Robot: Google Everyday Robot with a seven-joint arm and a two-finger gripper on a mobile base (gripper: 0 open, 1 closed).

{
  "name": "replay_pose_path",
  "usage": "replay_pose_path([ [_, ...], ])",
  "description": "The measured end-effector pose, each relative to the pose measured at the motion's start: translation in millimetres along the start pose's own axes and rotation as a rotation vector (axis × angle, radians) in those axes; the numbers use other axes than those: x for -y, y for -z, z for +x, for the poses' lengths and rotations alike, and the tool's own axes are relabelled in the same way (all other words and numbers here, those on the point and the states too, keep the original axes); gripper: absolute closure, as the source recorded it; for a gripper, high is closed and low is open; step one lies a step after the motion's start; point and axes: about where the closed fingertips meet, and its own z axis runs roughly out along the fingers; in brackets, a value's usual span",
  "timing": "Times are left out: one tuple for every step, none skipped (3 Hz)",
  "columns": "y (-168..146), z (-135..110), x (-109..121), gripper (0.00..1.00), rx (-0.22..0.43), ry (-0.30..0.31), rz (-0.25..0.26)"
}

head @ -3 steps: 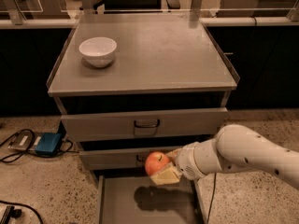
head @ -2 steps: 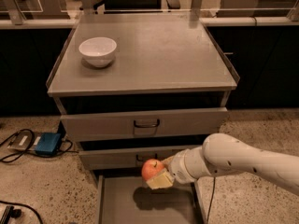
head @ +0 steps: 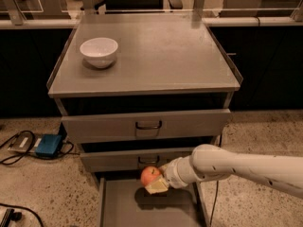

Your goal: Place apple into bottom drawer

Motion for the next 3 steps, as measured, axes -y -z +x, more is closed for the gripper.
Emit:
replay_pose_path([
  [-31,28,19,1.00,-0.019,-0.034,-0.009],
  [-36,29,18,1.00,-0.019,-0.032,-0.012],
  [-78,48,20,1.00,-0.027,-0.034,-0.034],
])
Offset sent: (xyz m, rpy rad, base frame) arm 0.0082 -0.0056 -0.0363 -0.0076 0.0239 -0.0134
